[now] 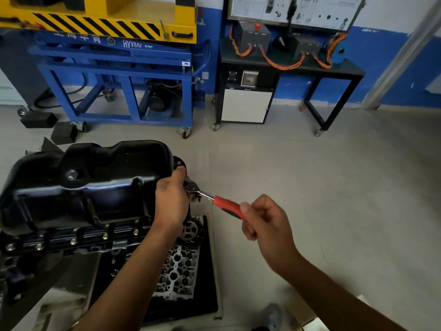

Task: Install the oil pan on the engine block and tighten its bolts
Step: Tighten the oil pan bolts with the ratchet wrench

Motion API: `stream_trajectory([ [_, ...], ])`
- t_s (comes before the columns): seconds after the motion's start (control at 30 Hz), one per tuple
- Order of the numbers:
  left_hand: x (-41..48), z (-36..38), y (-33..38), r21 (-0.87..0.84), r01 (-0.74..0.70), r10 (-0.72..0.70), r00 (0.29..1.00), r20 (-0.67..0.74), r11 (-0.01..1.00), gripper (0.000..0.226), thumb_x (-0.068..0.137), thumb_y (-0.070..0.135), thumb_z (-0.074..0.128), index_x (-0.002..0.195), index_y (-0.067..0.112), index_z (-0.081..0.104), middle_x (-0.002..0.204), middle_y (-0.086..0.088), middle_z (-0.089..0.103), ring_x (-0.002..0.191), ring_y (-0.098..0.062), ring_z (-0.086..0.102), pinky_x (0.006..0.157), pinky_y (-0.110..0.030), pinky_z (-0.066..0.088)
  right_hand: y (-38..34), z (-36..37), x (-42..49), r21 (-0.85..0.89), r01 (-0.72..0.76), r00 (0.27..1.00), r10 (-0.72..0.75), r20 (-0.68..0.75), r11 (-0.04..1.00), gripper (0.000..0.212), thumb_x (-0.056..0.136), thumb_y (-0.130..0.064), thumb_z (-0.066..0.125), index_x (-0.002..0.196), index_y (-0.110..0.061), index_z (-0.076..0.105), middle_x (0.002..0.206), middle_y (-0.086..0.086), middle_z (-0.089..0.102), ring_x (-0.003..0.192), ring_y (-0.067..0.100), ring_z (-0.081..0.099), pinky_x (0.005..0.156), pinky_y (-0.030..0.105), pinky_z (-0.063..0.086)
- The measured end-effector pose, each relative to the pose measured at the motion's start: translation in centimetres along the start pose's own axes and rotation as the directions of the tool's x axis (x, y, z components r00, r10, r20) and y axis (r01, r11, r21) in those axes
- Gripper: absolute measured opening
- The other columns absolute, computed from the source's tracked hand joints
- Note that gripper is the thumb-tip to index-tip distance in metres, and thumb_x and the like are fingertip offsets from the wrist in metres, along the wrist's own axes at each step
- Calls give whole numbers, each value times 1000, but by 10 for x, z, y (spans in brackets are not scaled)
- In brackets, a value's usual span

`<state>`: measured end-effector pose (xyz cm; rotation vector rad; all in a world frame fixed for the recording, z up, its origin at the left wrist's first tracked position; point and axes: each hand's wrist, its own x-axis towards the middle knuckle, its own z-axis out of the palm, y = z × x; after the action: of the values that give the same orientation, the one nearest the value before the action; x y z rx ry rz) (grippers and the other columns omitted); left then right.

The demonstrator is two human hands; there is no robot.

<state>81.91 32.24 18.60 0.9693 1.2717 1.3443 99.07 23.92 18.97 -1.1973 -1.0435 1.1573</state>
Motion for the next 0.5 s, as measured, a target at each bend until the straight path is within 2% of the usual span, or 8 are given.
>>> stream_trajectory([
  [0.07, -1, -1, 1, 14, -24, 24, 1000, -1, 1000, 69, 104, 33, 43, 36, 27, 53, 40, 10, 43, 37, -4, 37, 40, -17, 34, 3, 0, -7, -1, 6, 1000, -6, -3, 1000, 32, 85, -27, 63, 78, -1, 47, 53, 4, 45, 45, 12, 42, 46, 21, 39],
  [0.13, -1, -2, 1, 22, -19, 19, 1000, 5, 1000, 68, 104, 41, 42, 40, 26, 56, 42, 8, 45, 40, -4, 40, 44, -19, 37, 3, -1, -1, 1, 23, 1000, -23, -12, 1000, 29, 85, -26, 63, 78, -3, 47, 51, 2, 44, 44, 12, 42, 45, 20, 38],
  [0.23, -1, -6, 1, -54, 88, -88, 996, 17, 995, 68, 101, 53, 42, 42, 26, 61, 47, 8, 48, 45, -4, 44, 56, -27, 37, 1, -2, 28, -31, 53, 998, -54, -32, 998, 23, 94, -18, 63, 75, -10, 52, 50, -3, 45, 43, 12, 41, 45, 20, 36],
  [0.3, -3, -9, 0, -5, 66, -66, 994, 88, 998, 68, 93, 69, 38, 40, 28, 52, 49, 9, 42, 46, -6, 37, 57, -29, 32, -4, 2, 60, -92, 45, 997, -51, -57, 995, 22, 97, -16, 63, 75, -14, 60, 51, -5, 47, 44, 11, 42, 45, 22, 36],
  [0.37, -7, -10, 0, 85, 1, -14, 989, 147, 996, 66, 83, 80, 34, 43, 29, 42, 49, 10, 36, 47, -6, 31, 55, -25, 30, -11, 13, 94, -161, 34, 997, -44, -59, 986, 19, 98, -19, 63, 80, -18, 68, 53, -6, 52, 46, 10, 46, 45, 20, 38],
  [0.5, -8, -9, 3, 92, -52, 36, 984, 174, 994, 60, 84, 76, 38, 49, 28, 32, 49, 8, 29, 47, -9, 24, 46, -17, 27, -18, 58, 149, -276, 73, 997, -61, 54, 958, 20, 98, -25, 62, 82, -20, 73, 63, -1, 61, 50, 6, 52, 47, 18, 42],
])
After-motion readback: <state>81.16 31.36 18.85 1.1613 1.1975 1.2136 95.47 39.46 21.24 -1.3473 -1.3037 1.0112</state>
